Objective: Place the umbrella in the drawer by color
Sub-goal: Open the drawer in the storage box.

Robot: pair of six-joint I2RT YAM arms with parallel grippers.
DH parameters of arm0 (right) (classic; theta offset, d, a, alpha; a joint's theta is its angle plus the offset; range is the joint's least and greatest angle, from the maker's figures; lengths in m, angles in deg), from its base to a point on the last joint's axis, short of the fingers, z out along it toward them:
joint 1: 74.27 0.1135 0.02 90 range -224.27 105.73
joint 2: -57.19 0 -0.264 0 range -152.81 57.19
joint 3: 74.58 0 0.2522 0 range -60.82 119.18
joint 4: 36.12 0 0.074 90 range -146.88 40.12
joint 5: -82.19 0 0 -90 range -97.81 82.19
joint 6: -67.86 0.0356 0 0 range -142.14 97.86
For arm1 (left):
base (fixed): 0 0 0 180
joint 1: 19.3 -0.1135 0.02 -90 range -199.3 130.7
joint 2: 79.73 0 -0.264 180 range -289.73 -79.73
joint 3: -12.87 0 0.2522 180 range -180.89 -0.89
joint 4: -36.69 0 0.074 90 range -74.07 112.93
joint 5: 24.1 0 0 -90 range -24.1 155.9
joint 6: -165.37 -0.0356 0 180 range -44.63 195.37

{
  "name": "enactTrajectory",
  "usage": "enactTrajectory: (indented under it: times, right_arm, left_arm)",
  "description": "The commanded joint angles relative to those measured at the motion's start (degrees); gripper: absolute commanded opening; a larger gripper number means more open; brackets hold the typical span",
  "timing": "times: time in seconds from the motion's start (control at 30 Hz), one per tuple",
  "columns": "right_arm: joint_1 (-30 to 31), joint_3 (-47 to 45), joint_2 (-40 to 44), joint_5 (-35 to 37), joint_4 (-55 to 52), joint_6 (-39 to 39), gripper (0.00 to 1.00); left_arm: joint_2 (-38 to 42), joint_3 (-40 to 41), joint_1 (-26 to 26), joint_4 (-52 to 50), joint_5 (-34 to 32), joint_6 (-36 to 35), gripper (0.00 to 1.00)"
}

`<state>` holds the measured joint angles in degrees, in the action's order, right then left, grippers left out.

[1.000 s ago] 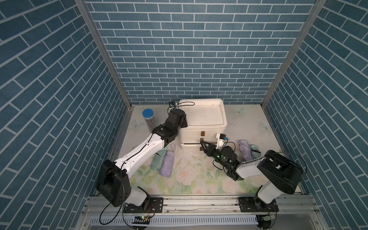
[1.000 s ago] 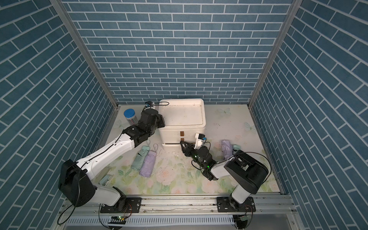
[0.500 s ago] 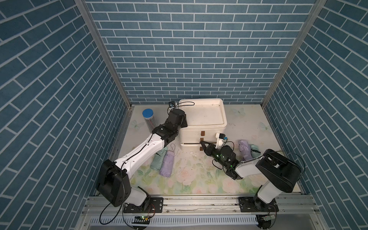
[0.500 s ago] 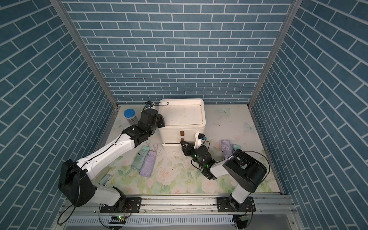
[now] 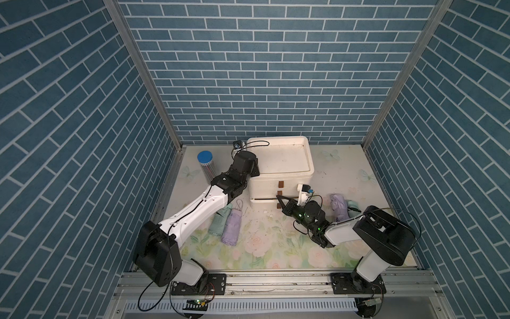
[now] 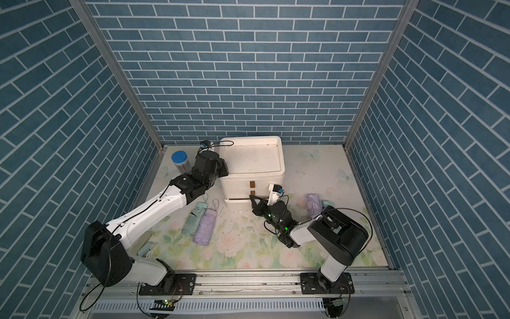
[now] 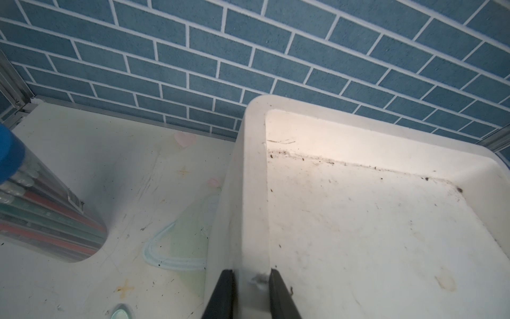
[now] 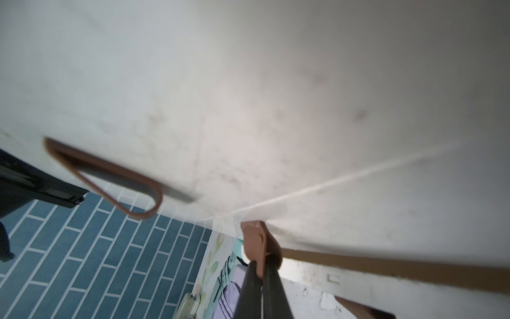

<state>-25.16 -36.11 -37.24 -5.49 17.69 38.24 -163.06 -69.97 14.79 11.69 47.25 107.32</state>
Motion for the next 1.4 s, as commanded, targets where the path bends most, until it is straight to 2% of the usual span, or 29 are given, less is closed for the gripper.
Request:
enactTrajectory:
  times: [0.0, 0.17, 0.3, 0.47, 0.83, 1.1, 1.37]
  right_arm:
    - [-0.28, 0.92, 3.44, -0.35, -5.17, -1.17, 0.00]
    - [0.54, -2.33, 10.13, -0.50, -11.71, -4.41, 0.00]
    - [3.64, -2.76, 15.68, 0.01, -20.50, -9.13, 0.00]
    - [9.53, -3.33, 22.44, 4.70, -30.97, -12.25, 0.00]
    - [19.83, -2.57, 36.50, 15.16, -49.18, -13.22, 0.00]
    - [25.63, -0.49, 39.94, 18.71, -56.89, -14.14, 0.00]
    - [28.60, 2.13, 37.23, 19.82, -59.73, -15.06, 0.00]
  left_arm:
    - [-1.05, 3.44, 1.25, -12.64, 7.20, 5.64, 0.00]
    - [-1.82, 3.44, 1.25, -12.40, 6.61, 8.08, 0.00]
    - [-2.34, 3.42, 1.25, -12.14, 5.45, 9.62, 0.00]
    - [-2.36, 3.52, 1.20, -11.75, 3.98, 10.93, 0.00]
    - [-2.38, 4.06, 1.03, -11.09, 3.71, 10.02, 0.00]
    - [-2.25, 4.49, 0.89, -10.55, 3.97, 9.39, 0.00]
    - [-2.08, 4.83, 0.90, -10.21, 4.33, 8.67, 0.00]
